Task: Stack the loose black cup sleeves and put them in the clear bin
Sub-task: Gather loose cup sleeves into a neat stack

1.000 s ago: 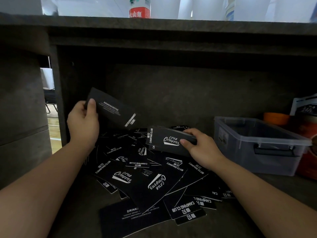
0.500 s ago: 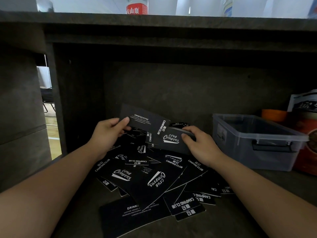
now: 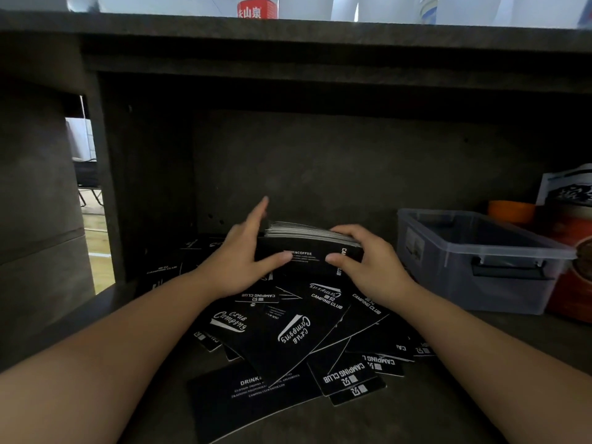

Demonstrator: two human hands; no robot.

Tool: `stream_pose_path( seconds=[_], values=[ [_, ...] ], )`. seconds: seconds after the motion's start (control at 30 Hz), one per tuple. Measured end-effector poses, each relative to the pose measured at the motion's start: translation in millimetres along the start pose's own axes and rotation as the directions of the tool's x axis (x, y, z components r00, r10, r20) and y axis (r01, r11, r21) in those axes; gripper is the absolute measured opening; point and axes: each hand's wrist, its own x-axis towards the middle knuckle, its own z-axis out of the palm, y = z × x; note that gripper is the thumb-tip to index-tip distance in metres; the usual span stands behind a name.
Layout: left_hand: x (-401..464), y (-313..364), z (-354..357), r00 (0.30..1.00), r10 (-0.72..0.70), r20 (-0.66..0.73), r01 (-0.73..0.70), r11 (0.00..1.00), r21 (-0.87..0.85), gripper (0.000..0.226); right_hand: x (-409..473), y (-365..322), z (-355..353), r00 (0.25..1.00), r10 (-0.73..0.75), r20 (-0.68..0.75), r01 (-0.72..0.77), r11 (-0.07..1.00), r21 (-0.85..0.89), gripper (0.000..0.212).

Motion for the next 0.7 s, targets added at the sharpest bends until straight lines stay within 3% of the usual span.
stream_pose_path(
  seconds=[0.07,0.13,0.2,0.27,0.37,0.47,0.6,0.7],
  values=[
    [-0.2,3.5,-3.7,0.987,0.126,-0.094,-0.132,0.989,-0.059,0.096,-0.6,-1.5,3.5,0.999,-0.027,0.034,0.026,0.999,0.027,0.038],
    [0.2,3.0,-4.7,0.978,0.187,-0.088,-0.189,0.982,-0.012,0.074,-1.1,-1.4,5.4,0.996,-0.031,0.086,0.033,0.999,-0.018,0.044],
    [0.8,2.3,-2.1,0.985,0.173,-0.026,-0.172,0.985,0.029,0.053,-1.1,-0.4,5.3,0.992,0.008,0.127,-0.001,0.998,-0.059,0.057],
    [0.3,8.5,2.7,0.994,0.1,-0.039,-0.103,0.991,-0.084,0.032,-1.5,-0.6,5.2,0.989,0.043,0.145,-0.038,0.999,-0.031,0.073],
    [1.8,22.5,12.7,0.992,-0.105,-0.072,0.068,0.917,-0.393,0.042,-3.2,-3.9,10.4,0.979,0.057,0.194,-0.073,0.995,0.073,0.081],
    [3.1,25.2,25.0,0.95,-0.252,-0.185,0.123,0.845,-0.521,0.034,-4.4,-6.8,13.3,0.971,0.083,0.222,-0.117,0.982,0.146,0.079],
    [2.4,24.8,30.7,0.931,-0.275,-0.238,0.106,0.831,-0.546,0.03,-2.6,-4.9,14.0,0.975,0.1,0.198,-0.118,0.99,0.082,0.074],
    [2.1,22.3,32.6,0.94,-0.232,-0.249,0.107,0.896,-0.432,0.034,-2.0,-3.0,14.8,0.978,0.095,0.186,-0.085,0.994,-0.061,0.067]
  ],
)
